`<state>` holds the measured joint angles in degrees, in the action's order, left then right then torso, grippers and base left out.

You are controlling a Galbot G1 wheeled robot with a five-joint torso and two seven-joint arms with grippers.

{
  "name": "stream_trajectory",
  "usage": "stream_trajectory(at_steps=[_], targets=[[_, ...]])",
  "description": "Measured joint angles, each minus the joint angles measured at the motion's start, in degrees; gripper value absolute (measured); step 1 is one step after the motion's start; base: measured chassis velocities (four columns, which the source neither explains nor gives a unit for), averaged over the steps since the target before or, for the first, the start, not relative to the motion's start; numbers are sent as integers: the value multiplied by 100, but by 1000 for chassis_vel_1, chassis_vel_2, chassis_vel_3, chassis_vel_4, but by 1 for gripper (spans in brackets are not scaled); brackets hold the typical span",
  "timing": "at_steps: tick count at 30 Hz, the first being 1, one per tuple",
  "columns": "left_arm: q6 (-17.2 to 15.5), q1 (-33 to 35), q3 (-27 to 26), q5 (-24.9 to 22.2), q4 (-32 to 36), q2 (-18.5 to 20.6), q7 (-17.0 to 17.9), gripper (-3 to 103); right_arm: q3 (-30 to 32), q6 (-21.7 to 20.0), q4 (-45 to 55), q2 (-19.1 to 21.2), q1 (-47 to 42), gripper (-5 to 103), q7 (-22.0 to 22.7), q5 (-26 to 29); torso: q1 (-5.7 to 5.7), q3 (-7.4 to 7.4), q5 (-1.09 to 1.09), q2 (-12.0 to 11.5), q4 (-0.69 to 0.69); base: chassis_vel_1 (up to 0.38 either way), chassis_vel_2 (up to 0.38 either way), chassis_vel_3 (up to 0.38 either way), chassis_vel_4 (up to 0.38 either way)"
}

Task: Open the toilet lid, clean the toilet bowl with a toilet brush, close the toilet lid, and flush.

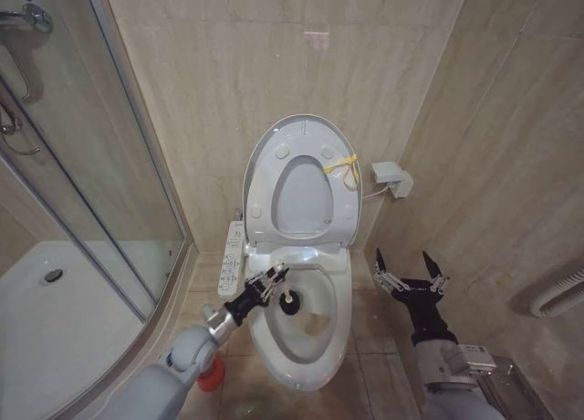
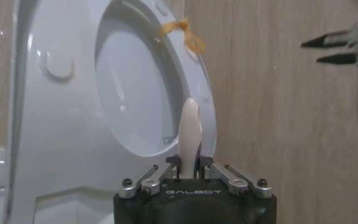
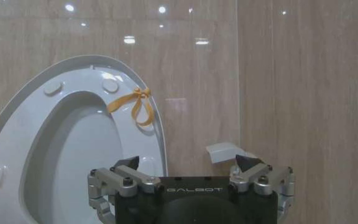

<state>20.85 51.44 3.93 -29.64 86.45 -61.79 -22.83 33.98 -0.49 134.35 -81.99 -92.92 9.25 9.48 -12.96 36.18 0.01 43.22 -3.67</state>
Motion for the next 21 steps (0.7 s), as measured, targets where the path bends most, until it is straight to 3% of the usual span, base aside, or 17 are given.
stream_trajectory(at_steps=[8,21], targets=[[79,-594,495,135,-962,-451,42,19,0,0,0,0,0,100,0,0,0,0,0,0,0,0,0,0,0],[449,-1196,1063,664,-2153,-775,61,19,0,0,0,0,0,100,0,0,0,0,-1,0,0,0,0,0,0]])
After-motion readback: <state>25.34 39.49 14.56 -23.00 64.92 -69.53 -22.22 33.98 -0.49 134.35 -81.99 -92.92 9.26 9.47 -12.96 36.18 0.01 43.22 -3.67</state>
